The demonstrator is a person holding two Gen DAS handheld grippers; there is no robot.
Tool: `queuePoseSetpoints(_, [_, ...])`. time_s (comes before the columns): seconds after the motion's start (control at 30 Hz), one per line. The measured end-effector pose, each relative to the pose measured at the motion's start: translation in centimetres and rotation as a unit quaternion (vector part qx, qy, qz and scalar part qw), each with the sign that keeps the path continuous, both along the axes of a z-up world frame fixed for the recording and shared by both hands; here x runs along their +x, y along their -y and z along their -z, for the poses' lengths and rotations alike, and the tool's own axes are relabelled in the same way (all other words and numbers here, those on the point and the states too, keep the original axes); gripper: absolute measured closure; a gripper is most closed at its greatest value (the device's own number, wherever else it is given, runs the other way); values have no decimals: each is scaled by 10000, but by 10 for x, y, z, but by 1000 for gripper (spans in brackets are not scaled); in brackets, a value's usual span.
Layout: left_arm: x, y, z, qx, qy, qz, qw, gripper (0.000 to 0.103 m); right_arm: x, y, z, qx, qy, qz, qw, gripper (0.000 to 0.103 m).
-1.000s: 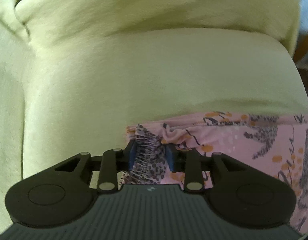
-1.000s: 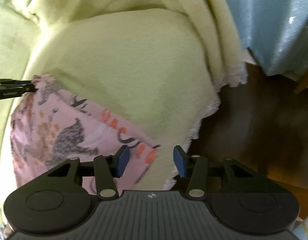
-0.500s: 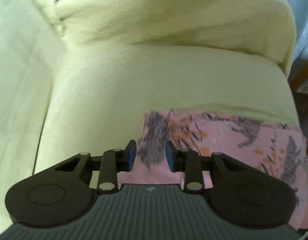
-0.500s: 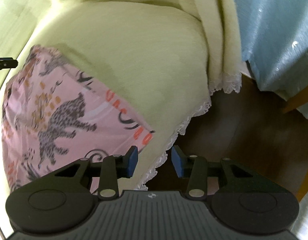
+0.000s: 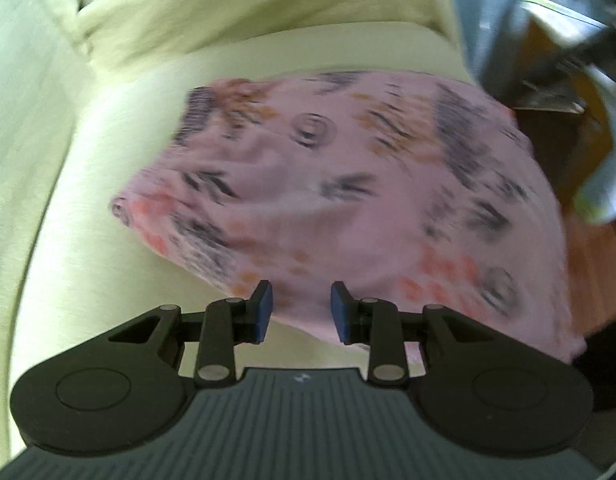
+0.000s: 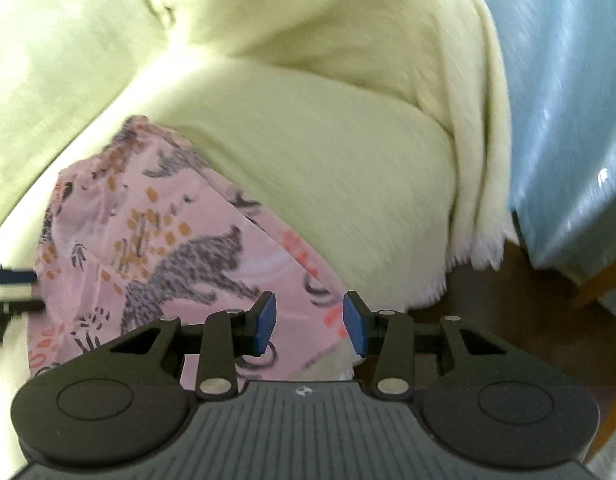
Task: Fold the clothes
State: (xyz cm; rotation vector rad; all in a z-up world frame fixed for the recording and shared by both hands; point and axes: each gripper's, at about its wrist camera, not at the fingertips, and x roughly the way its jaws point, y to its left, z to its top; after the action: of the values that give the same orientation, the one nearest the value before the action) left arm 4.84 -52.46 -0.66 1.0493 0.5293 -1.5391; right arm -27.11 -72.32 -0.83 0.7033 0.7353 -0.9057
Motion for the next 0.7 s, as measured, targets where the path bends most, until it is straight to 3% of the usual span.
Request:
queuePoseSetpoints(0.1, [-8, -21, 9, -416, 84, 268, 9987, 75, 11, -3, 0, -475, 38, -221, 9986, 61])
queuePoseSetpoints(0.4, [-11, -36, 26, -1499, 209, 227, 9882, 65, 34, 2, -4, -1512, 139, -1035, 9830, 61])
queuePoseSetpoints(0.53, [-14, -46, 27, -1866, 296, -16, 9820, 65, 31, -13, -16, -1765, 249, -1158, 9772, 61])
queuePoseSetpoints(0.7, [-33, -84, 16, -1936, 392, -577, 9786, 64, 27, -67, -38, -1781, 386, -1632, 9696, 61])
